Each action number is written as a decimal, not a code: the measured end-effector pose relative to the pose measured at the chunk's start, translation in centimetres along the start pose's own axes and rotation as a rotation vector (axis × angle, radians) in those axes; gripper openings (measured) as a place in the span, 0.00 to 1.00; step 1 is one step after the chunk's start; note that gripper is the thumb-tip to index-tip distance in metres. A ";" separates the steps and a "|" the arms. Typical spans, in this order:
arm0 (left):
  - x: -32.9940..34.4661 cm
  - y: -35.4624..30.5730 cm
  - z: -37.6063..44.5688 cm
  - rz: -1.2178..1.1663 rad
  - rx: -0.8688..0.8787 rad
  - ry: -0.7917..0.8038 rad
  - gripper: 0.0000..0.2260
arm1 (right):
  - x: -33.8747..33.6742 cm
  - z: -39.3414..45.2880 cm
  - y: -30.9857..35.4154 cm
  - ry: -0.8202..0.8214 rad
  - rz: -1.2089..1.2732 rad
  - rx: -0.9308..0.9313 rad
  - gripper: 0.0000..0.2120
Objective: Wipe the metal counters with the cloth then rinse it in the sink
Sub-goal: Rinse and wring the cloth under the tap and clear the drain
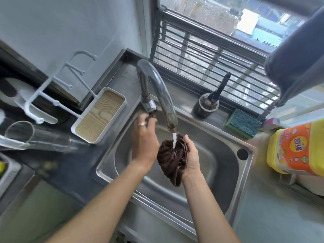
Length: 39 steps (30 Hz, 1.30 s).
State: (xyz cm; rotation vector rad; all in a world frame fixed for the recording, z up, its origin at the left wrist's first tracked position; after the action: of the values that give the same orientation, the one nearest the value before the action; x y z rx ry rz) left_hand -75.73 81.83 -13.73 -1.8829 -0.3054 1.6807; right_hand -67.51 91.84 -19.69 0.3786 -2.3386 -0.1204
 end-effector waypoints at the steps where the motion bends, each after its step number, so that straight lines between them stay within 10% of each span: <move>1: 0.4 0.7 -2.0 -0.101 -0.160 -0.001 0.08 | 0.0 -0.1 -0.1 0.010 0.035 -0.004 0.20; 5: 2.5 0.3 -6.6 -1.197 -0.927 0.437 0.26 | 0.8 -0.5 -1.1 -0.023 0.172 -0.049 0.22; 7: 3.4 -0.9 -7.1 -1.509 -0.991 0.556 0.26 | 0.9 -0.4 -1.3 -0.099 0.132 -0.103 0.24; 13: 6.7 -0.5 -5.2 -1.197 -0.835 0.238 0.08 | -0.6 -0.4 -1.0 -0.571 -0.694 -0.583 0.04; 18: 6.9 0.3 -3.8 -0.884 -0.772 0.381 0.21 | -1.8 0.2 -2.3 -0.468 -1.023 -0.518 0.20; 22: 7.5 1.9 -4.2 -0.809 -0.741 0.438 0.28 | -1.7 0.7 -1.5 -0.578 -1.108 -0.434 0.15; 26: 6.8 2.1 -4.6 -0.943 -0.782 0.336 0.13 | -1.8 1.2 -0.9 -0.784 -0.713 -0.530 0.11; 31: 7.3 3.0 -5.5 -1.340 -1.126 0.623 0.26 | -1.5 0.5 -0.5 -0.602 -0.398 -0.570 0.04; 36: 7.8 4.1 -4.3 -1.211 -1.054 0.353 0.15 | -2.4 -1.0 -0.9 -0.728 -1.048 -0.589 0.06; 39: 7.2 3.0 -4.1 -1.188 -0.950 0.329 0.05 | -0.7 -0.9 -3.7 -0.485 -1.184 -0.701 0.11</move>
State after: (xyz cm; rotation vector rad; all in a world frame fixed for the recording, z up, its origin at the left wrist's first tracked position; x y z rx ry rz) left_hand -71.11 82.17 -21.23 -1.7932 -1.8604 0.3719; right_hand -65.58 88.56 -20.26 1.4013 -1.9793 -1.6664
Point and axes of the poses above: each hand's wrist, its own z-axis towards the middle knuckle, its own x-axis out of the palm, y = z × x, the point moved 2 cm from there along z, towards the middle knuckle, and after that the axes turned 5 degrees about y, right-handed, at the moved point
